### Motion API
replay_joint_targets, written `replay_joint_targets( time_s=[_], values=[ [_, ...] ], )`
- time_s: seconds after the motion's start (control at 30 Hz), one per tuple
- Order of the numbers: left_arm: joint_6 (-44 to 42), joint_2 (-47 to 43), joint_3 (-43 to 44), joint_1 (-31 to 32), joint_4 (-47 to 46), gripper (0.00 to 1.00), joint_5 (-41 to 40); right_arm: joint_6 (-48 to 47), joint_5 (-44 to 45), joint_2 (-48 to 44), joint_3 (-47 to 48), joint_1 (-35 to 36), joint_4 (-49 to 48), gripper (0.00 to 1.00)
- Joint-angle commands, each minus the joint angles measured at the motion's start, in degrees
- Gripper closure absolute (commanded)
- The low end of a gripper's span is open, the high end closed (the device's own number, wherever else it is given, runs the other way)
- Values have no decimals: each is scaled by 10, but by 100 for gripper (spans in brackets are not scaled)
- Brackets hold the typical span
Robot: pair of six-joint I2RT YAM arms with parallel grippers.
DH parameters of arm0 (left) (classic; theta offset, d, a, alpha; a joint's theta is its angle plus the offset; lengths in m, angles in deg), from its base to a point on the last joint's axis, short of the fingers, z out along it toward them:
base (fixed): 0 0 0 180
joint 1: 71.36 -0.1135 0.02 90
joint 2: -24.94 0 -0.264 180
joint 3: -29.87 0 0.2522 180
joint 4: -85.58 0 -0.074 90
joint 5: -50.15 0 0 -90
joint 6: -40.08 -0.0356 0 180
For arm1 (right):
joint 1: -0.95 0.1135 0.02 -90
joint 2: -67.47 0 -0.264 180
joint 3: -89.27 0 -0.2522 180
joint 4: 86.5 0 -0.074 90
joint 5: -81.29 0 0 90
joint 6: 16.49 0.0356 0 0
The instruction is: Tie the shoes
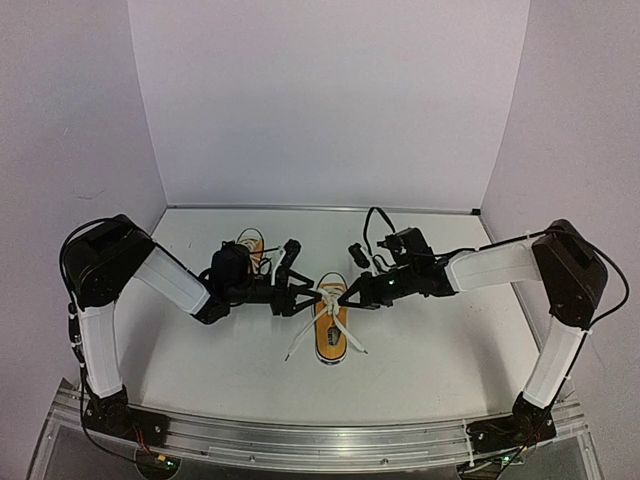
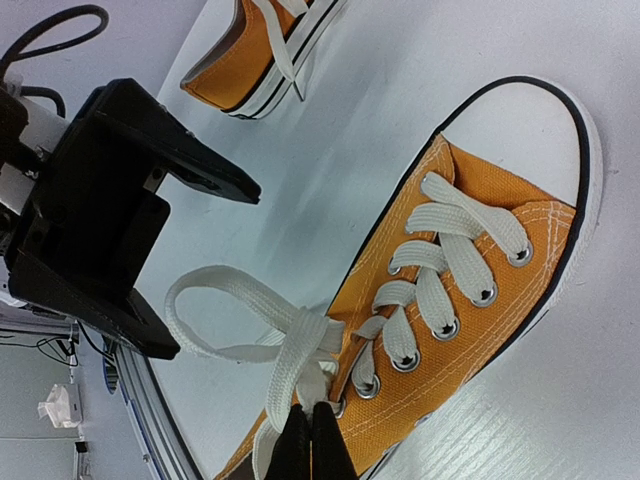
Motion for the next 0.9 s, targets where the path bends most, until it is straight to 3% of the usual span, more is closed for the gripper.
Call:
replay_joint_targets(
  time_s=[0.0, 0.23, 0.5, 0.6, 0.87],
  values=[
    [41, 21, 39, 15, -53, 38, -6, -4, 0, -12, 12, 4, -2, 100],
    [49, 41, 58, 23, -52, 43, -28, -2, 2, -13, 14, 4, -4, 100],
    [35, 33, 42, 23, -54, 87, -36, -2, 14, -18, 10, 4, -3, 100],
    [24, 22, 28, 23, -53, 99, -46, -1, 20, -20, 5, 4, -2, 100],
    [7, -12, -11, 15, -26, 100, -89, 4, 47, -47, -29, -9, 7, 100]
  ],
)
